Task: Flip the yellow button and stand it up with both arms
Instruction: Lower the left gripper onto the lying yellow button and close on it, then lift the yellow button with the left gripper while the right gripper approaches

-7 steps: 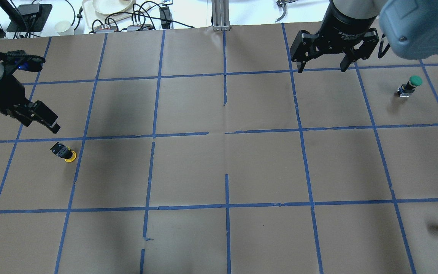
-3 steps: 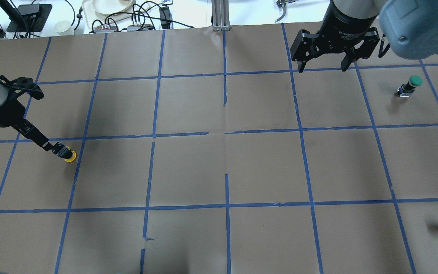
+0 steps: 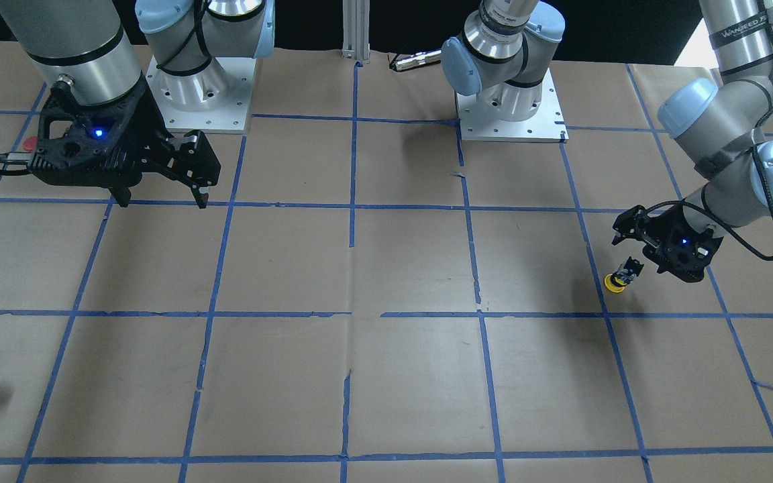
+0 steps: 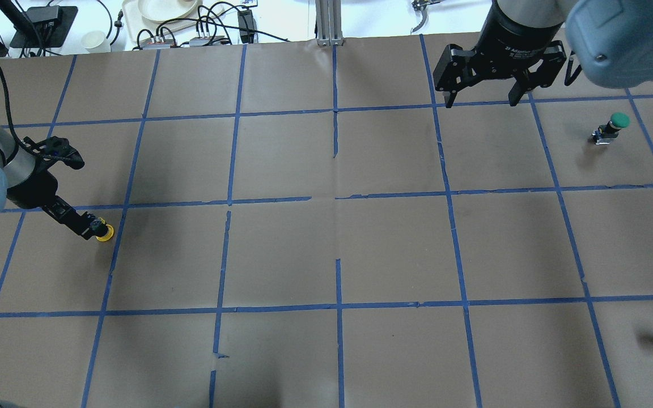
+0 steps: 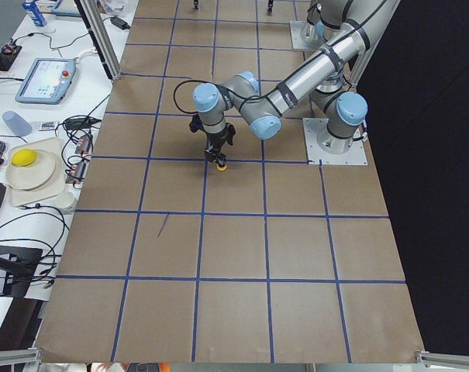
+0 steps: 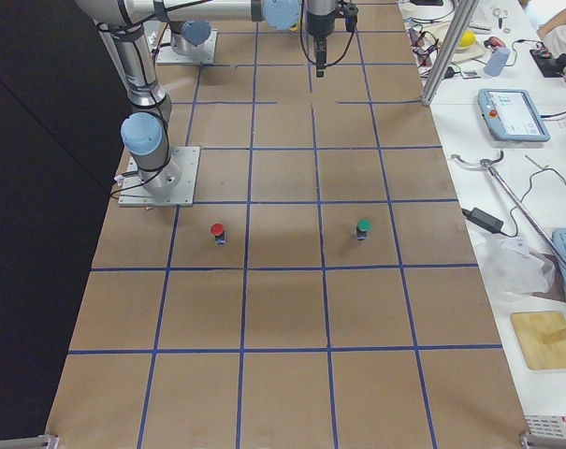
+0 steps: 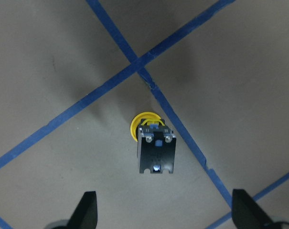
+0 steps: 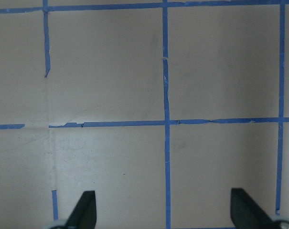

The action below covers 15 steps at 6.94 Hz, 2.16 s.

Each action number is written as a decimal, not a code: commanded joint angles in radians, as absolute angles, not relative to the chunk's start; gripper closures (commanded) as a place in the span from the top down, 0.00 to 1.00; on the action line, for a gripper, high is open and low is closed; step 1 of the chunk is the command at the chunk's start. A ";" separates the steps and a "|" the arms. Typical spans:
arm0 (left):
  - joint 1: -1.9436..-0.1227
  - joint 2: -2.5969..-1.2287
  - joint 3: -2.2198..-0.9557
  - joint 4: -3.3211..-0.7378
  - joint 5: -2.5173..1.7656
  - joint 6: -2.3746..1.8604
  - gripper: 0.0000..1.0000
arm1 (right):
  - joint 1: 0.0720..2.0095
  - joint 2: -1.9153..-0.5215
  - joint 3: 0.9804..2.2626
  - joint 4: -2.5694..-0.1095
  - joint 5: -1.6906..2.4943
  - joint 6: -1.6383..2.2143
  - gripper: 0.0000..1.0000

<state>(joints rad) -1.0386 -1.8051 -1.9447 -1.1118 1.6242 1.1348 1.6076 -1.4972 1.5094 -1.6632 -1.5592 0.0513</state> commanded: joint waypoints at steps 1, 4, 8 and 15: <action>-1.040 -1.842 -1.945 -1.065 1.623 1.138 0.95 | 1.608 -1.497 1.509 -1.664 -1.559 0.052 1.00; -1.046 -1.847 -1.948 -1.069 1.617 1.143 0.63 | 1.608 -1.497 1.508 -1.667 -1.559 0.052 1.00; -1.048 -1.845 -1.942 -1.080 1.614 1.144 0.00 | 1.608 -1.497 1.508 -1.667 -1.559 0.052 1.00; -1.173 -1.665 -1.804 -1.546 0.933 0.478 0.00 | 1.576 -1.494 1.488 -1.655 -1.560 0.048 1.00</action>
<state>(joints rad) -1.1402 -1.6878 -1.8083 -1.4820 1.0990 0.6250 1.5877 -1.4938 1.4979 -1.6544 -1.5563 0.0464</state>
